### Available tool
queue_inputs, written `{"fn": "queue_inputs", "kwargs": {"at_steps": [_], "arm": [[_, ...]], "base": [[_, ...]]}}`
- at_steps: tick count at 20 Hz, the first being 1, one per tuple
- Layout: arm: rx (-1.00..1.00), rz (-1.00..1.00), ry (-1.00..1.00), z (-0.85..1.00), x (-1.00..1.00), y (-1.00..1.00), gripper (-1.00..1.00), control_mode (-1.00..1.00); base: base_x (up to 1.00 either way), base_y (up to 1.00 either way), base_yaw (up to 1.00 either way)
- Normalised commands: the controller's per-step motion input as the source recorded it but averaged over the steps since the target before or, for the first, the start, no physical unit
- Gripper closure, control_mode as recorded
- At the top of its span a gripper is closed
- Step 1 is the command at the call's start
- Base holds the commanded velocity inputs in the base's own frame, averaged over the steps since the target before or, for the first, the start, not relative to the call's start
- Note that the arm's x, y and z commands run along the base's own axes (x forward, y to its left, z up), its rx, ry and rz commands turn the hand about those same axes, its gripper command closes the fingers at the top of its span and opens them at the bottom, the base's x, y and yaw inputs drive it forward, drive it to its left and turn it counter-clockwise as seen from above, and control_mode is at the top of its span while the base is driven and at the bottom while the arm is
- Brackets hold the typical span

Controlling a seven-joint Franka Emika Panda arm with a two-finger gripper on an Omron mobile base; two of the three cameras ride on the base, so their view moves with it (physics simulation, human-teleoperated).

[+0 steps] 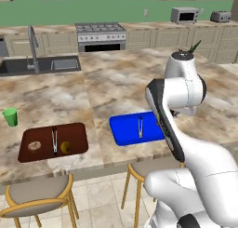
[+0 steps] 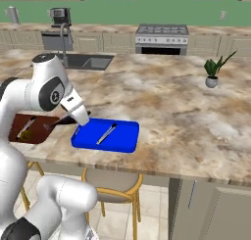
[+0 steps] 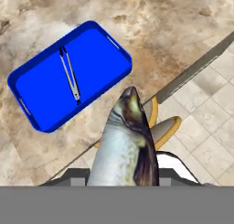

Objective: Gather the mushroom and lemon from the fridge and place them on a tray on the dining counter. Then gather the chicken drumstick and fish from the fridge and place them on the other tray.

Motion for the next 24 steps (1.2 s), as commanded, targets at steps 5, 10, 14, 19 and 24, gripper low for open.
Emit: {"fn": "queue_inputs", "kwargs": {"at_steps": [5, 10, 14, 19, 24], "arm": [[0.00, 0.08, 0.16, -0.33, 0.96, 0.41, 1.00, -1.00], [0.00, 0.07, 0.03, -0.48, 0.74, 0.23, 1.00, -1.00], [0.00, 0.05, 0.00, -0.56, 0.67, 0.13, 1.00, -1.00], [0.00, 0.03, 0.00, -0.44, 0.47, 0.04, 1.00, -1.00], [0.00, 0.02, 0.00, -0.42, 0.27, 0.00, 1.00, -1.00]], "base": [[0.00, 0.00, 0.00], [0.00, 0.00, 0.00], [0.00, 0.00, 0.00], [0.00, 0.00, 0.00], [0.00, 0.00, 0.00]]}}
